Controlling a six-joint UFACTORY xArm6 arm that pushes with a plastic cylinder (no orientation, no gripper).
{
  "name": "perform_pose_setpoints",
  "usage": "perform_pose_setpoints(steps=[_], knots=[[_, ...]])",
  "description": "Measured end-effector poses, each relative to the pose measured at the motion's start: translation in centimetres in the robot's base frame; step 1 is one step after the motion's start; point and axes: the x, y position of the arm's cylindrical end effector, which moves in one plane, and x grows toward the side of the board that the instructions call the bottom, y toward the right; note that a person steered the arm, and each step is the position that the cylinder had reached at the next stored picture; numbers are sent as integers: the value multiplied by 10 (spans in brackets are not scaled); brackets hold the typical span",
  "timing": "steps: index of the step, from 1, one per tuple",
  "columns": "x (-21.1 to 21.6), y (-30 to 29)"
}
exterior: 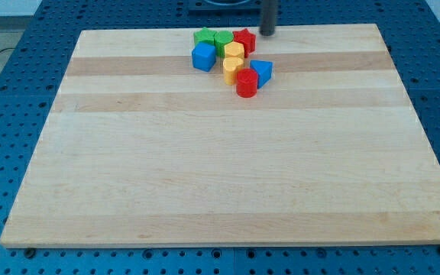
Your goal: Move green star bottom left to blue cube
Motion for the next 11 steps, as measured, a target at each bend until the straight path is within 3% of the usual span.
perform_pose_setpoints(steps=[2, 4, 6, 9, 11], knots=[[1, -107], [27, -216], [-13, -196], [-11, -84], [22, -129]])
